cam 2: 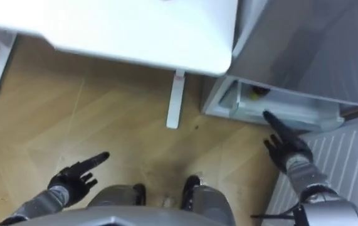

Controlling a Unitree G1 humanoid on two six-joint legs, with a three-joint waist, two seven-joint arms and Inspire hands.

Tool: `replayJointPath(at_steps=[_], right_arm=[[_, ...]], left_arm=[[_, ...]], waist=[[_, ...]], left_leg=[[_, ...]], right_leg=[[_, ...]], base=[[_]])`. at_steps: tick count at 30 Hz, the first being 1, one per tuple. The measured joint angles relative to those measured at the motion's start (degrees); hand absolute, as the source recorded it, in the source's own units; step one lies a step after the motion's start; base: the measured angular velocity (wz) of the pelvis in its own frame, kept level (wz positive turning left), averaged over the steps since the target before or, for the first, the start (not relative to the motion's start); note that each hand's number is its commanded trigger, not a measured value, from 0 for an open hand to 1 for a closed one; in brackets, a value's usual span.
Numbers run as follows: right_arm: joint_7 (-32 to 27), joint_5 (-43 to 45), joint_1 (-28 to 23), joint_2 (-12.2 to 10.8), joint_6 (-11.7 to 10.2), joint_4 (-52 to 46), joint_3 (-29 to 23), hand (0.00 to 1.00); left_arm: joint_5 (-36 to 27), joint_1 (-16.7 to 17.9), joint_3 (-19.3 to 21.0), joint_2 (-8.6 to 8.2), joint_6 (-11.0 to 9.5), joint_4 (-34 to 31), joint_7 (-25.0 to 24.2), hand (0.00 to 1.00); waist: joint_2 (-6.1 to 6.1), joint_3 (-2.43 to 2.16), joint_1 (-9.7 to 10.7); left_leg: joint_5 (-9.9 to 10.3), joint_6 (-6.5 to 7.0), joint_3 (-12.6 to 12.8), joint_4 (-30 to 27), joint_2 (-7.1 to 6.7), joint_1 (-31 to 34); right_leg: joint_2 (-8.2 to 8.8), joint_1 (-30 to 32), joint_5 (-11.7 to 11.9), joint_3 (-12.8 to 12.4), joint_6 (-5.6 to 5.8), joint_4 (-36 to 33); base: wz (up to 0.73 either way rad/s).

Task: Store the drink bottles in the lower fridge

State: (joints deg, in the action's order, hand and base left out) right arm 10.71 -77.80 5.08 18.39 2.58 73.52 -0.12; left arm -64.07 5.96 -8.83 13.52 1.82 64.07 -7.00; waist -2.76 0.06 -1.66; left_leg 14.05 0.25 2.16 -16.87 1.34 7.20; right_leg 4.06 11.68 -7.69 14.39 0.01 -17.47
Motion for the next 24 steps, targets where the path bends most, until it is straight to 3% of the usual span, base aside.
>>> replayJointPath(at_steps=[2,6,10,13,17,21,24], right_arm=[[0.02,0.62,-3.91,-1.70,-0.06,-0.01,-3.74,0.00],[-0.03,3.29,-9.57,-4.62,-0.11,-0.46,-6.39,0.00],[-0.24,15.87,-13.26,-6.76,-0.07,-0.08,-7.98,0.00],[-1.99,26.89,-13.74,-7.14,-0.06,1.18,-7.29,0.00],[-5.10,40.79,-13.01,-8.20,-0.06,2.57,-7.29,0.00],[-7.11,45.93,-12.79,-8.79,-0.08,2.57,-7.22,0.00],[-7.77,50.07,-12.80,-9.11,-0.53,2.15,-7.10,0.00]], left_arm=[[0.10,2.70,3.57,-0.91,0.00,0.00,-0.35,0.00],[0.72,5.52,8.03,-3.23,-0.24,-0.10,-0.78,0.00],[2.11,6.98,12.88,-4.40,-0.60,-1.46,-0.80,0.00],[3.99,6.51,13.34,-4.26,-0.73,-2.13,-0.25,0.00],[5.23,5.37,16.80,-5.95,-0.92,-4.69,2.46,0.00],[6.53,5.47,17.98,-6.82,-1.46,-8.53,6.28,0.00],[11.76,4.89,21.19,-8.17,-2.44,-13.30,9.31,0.00]], waist=[[-0.05,0.07,0.54],[-0.14,0.13,1.41],[-0.08,0.26,1.59],[0.24,0.39,1.51],[1.07,0.49,1.24],[1.89,0.34,0.24],[1.94,0.24,-0.29]], left_leg=[[-0.06,-0.04,0.14,1.77,0.08,-3.06],[-0.05,-0.04,0.54,4.31,0.24,-7.34],[0.04,0.01,0.90,6.28,0.43,-9.65],[0.04,0.01,1.05,6.42,0.43,-10.43],[0.04,0.01,1.62,6.45,0.51,-11.12],[0.04,-0.01,2.10,6.66,0.64,-12.07],[0.04,-0.02,2.00,6.51,0.64,-11.98]], right_leg=[[-0.33,-2.98,-0.31,0.01,0.14,1.42],[-0.81,-6.91,-0.47,-0.08,0.58,3.41],[-1.12,-8.61,-0.48,-0.14,0.74,3.88],[-1.24,-9.20,-0.46,-0.59,0.73,3.90],[-1.35,-9.70,-0.32,-0.78,0.69,3.97],[-1.55,-10.23,-0.32,-1.24,0.68,3.94],[-1.55,-10.28,-0.31,-1.34,0.68,3.90]], base=[[-0.05],[-0.03],[-0.06],[-0.04],[-0.04],[-0.08],[0.02]])
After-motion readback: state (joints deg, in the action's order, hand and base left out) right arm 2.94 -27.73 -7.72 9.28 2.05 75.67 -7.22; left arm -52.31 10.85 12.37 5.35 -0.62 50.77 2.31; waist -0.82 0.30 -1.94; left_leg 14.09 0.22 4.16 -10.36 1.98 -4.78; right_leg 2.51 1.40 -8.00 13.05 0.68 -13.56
